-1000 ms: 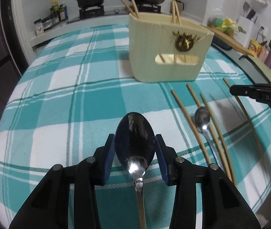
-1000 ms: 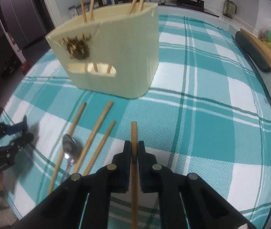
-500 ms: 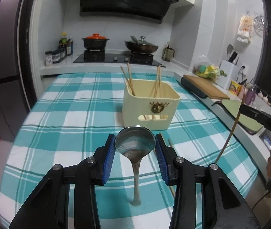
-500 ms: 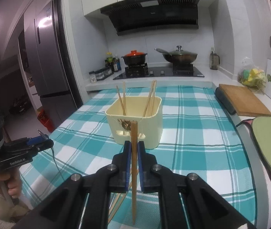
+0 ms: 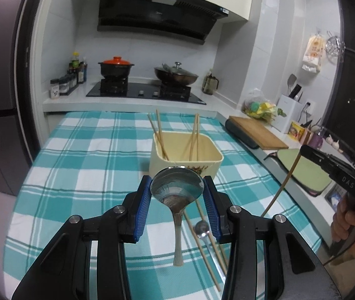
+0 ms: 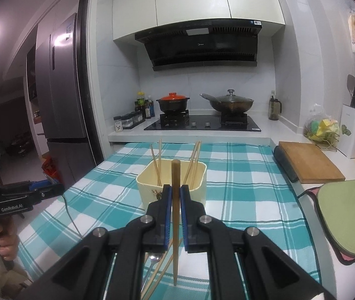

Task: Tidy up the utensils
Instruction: 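Lower the spoon into the cream holder and open the left tool while the right tool drops its chopstick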

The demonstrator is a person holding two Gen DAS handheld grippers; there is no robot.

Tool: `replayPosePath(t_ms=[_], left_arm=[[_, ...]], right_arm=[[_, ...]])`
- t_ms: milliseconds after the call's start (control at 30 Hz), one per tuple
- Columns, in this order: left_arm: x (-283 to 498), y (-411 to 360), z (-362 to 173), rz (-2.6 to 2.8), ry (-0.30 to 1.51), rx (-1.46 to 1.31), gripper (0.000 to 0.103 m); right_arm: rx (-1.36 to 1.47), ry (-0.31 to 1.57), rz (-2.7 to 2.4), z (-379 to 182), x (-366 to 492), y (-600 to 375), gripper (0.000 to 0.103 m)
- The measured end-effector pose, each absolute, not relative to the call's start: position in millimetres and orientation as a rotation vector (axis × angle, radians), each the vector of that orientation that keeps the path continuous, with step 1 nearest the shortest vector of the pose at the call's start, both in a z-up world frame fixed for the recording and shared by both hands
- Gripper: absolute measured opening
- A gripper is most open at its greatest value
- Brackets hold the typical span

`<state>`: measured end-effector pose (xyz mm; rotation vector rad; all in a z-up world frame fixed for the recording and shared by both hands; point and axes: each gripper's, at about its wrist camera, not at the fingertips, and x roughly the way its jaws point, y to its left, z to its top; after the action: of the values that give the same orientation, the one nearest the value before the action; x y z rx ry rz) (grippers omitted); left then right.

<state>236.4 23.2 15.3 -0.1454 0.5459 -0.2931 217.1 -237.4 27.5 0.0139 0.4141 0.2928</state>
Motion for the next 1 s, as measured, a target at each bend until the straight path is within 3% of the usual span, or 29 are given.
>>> replayPosePath(t_ms=[300, 467, 700, 1000], left_arm=[[301.1, 23.6, 98.6, -0.323, 0.435, -0.166, 0.042], [355.7, 13.8, 116.0, -0.305, 0.412, -0.177, 0.042], [428.2, -9.4, 84.9, -0.295, 0.488, -0.195, 0.042], [485.8, -39.1, 1.9, -0.286, 0.691, -0.163, 0.042]], right_arm=[[-0.021, 0.302, 0.292, 97.3, 271.5, -235.4, 0.007], [-0.032, 0.251, 0.295, 126.0, 313.1, -229.2, 0.007], [-0.046, 0.286, 0.326, 110.0, 373.0, -212.2, 0.007], [0.051, 0.561, 0.354, 25.3, 447.2, -217.9, 0.007]])
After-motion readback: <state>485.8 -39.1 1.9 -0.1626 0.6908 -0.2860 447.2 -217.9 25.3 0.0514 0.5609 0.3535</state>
